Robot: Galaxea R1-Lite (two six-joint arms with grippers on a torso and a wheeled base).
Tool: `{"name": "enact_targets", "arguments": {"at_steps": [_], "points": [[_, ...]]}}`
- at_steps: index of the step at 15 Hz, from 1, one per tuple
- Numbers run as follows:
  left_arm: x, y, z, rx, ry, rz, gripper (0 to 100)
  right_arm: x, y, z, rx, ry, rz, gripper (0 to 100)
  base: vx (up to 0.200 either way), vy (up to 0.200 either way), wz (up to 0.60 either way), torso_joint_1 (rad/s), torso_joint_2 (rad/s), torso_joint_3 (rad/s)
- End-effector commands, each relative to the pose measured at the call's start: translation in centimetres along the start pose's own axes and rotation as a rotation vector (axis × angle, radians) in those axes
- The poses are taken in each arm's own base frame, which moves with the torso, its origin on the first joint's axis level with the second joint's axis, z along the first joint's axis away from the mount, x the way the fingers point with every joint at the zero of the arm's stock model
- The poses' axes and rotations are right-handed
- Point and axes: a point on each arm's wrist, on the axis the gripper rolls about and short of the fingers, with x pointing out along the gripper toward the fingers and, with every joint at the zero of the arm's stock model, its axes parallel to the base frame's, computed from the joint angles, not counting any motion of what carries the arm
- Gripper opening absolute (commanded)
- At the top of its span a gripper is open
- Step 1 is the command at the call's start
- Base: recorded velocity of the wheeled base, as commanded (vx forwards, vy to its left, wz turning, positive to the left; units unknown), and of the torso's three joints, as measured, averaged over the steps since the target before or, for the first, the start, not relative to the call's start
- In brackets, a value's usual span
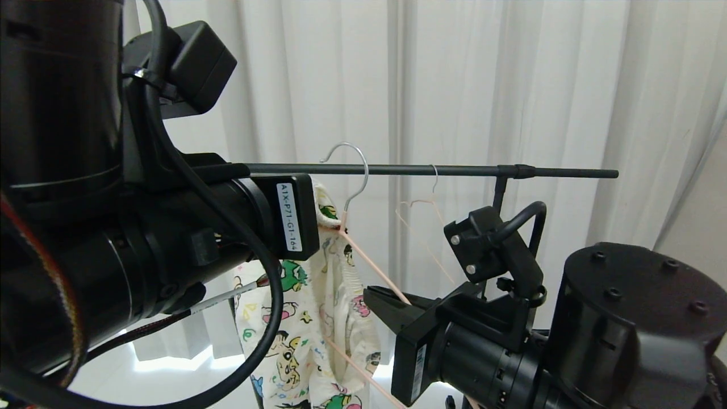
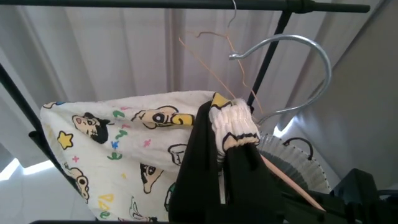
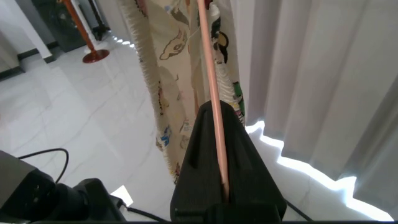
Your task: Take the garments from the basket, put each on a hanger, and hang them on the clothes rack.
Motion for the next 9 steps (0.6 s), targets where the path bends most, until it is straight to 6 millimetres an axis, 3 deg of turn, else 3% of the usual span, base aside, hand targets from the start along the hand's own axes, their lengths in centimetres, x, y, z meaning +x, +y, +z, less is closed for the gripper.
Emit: {"name": "enact_targets", "arguments": {"at_steps": [1, 9], "points": [[0.1, 0.0, 0.0, 0.001, 0.002, 0.002, 100, -0.4, 0.2, 0.4, 0.002, -0.015, 0.009, 0, 0.0, 0.0, 0.0, 0.0, 0.0, 0.0], [0.2, 1.4, 0.5, 0.106, -0.026, 0.116, 100, -1.5, 0.0, 1.8, -0.062, -0.085, -0.069, 0, 0.0, 0.0, 0.0, 0.0, 0.0, 0.0]]}}
